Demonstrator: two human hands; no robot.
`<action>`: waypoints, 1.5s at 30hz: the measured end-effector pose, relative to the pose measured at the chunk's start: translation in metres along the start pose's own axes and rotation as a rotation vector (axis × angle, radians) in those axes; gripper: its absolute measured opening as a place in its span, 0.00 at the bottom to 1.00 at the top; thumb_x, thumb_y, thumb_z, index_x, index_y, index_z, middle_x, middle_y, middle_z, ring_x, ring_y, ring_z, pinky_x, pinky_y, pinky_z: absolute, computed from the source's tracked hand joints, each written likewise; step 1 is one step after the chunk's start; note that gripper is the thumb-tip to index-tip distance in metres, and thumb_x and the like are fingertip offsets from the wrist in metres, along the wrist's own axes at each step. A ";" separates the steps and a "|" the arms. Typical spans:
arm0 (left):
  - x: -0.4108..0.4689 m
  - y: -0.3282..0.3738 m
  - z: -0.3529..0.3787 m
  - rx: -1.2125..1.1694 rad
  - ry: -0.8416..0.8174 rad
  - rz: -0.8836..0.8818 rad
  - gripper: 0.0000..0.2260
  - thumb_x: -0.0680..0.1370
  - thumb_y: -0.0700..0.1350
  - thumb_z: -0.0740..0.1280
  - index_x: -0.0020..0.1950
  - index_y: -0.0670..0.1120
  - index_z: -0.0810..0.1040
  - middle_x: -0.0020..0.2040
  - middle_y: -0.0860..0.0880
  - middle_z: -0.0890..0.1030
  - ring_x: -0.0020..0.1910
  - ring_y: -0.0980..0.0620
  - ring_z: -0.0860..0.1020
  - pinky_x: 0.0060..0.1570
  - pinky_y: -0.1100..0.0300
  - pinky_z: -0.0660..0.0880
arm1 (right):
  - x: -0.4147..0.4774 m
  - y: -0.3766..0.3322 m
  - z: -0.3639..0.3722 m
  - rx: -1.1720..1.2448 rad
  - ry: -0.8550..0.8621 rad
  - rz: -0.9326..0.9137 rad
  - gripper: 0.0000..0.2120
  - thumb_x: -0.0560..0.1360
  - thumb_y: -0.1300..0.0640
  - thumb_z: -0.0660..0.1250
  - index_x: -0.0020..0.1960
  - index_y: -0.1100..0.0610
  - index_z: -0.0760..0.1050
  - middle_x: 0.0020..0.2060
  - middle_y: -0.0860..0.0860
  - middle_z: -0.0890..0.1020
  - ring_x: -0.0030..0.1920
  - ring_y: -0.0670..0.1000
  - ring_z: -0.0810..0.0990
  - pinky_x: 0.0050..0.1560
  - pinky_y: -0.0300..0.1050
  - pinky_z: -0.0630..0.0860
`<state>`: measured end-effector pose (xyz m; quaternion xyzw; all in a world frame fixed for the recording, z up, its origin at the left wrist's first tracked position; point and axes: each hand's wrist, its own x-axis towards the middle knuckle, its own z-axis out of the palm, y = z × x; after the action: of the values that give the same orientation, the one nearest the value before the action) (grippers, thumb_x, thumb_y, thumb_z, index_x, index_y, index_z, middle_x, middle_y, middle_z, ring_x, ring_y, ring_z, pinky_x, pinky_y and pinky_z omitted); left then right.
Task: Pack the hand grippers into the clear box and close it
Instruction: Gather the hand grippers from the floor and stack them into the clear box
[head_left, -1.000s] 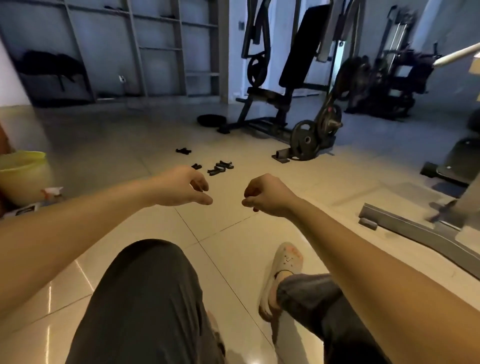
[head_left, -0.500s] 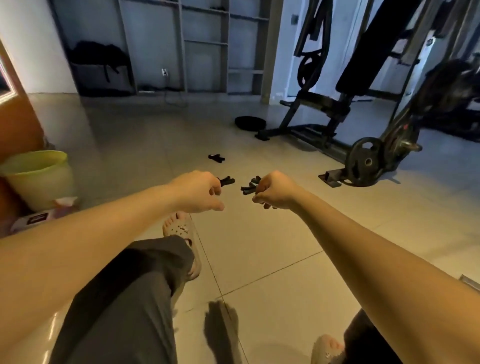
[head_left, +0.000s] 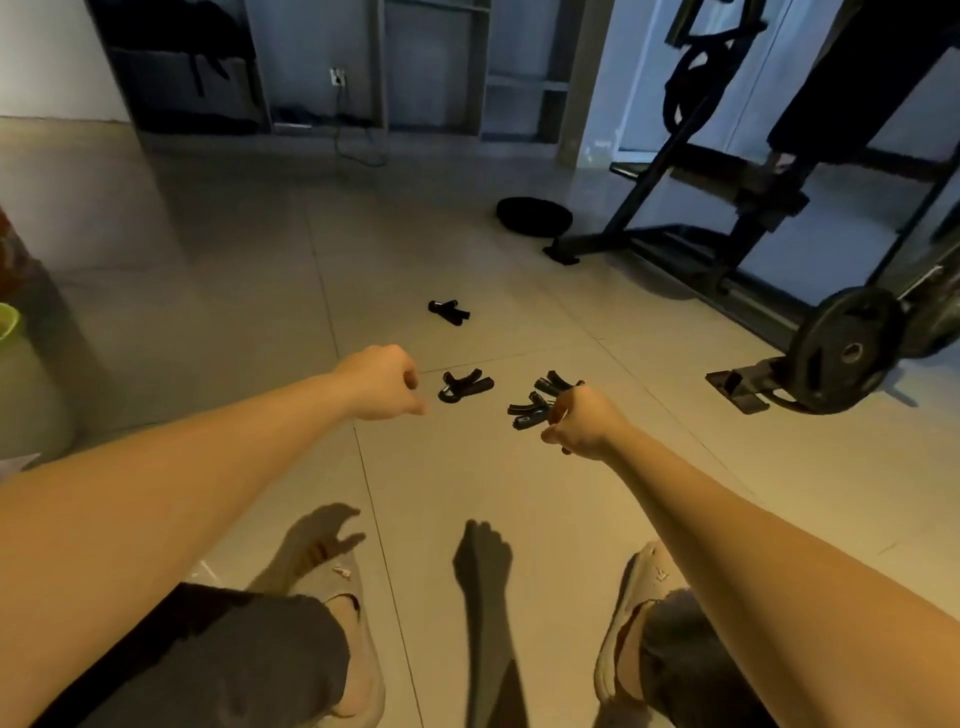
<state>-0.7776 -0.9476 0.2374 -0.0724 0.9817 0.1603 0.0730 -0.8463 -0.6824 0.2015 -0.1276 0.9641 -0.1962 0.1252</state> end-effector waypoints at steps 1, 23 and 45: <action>0.026 -0.003 0.006 -0.016 -0.013 -0.010 0.19 0.74 0.55 0.75 0.60 0.47 0.81 0.52 0.50 0.81 0.50 0.49 0.78 0.46 0.58 0.74 | 0.025 0.006 0.004 0.014 -0.015 0.009 0.09 0.74 0.57 0.73 0.51 0.61 0.80 0.44 0.56 0.84 0.46 0.56 0.84 0.50 0.56 0.83; 0.447 -0.055 0.211 0.013 -0.169 -0.043 0.28 0.71 0.60 0.73 0.67 0.50 0.74 0.57 0.49 0.77 0.54 0.48 0.76 0.53 0.51 0.77 | 0.396 0.138 0.161 -0.149 -0.337 0.242 0.29 0.83 0.47 0.59 0.80 0.46 0.52 0.76 0.58 0.60 0.66 0.63 0.75 0.60 0.58 0.76; 0.432 -0.072 0.294 0.033 -0.118 -0.187 0.29 0.63 0.62 0.76 0.53 0.46 0.71 0.47 0.48 0.79 0.47 0.46 0.76 0.48 0.51 0.76 | 0.350 0.157 0.222 -0.053 -0.072 0.486 0.27 0.70 0.45 0.76 0.60 0.60 0.72 0.56 0.56 0.75 0.56 0.58 0.76 0.51 0.52 0.79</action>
<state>-1.1528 -0.9706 -0.1320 -0.1528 0.9672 0.1404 0.1467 -1.1401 -0.7228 -0.1284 0.0981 0.9662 -0.1300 0.1997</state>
